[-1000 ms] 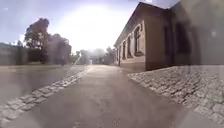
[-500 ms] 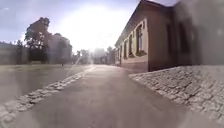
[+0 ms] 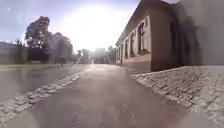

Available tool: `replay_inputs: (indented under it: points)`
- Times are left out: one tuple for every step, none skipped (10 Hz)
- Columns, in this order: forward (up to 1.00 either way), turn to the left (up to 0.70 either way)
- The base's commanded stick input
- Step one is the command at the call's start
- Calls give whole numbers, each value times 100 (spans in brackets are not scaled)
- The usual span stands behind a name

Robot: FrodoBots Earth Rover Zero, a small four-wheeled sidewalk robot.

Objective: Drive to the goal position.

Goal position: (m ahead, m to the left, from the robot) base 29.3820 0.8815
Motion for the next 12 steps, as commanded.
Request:
replay_inputs:
  points:
    - [70,0]
    - [70,0]
    - [70,0]
    - [70,0]
    - [70,0]
    - [70,0]
    - [70,0]
    - [70,0]
    - [70,0]
    - [70,0]
    - [70,0]
    - [70,0]
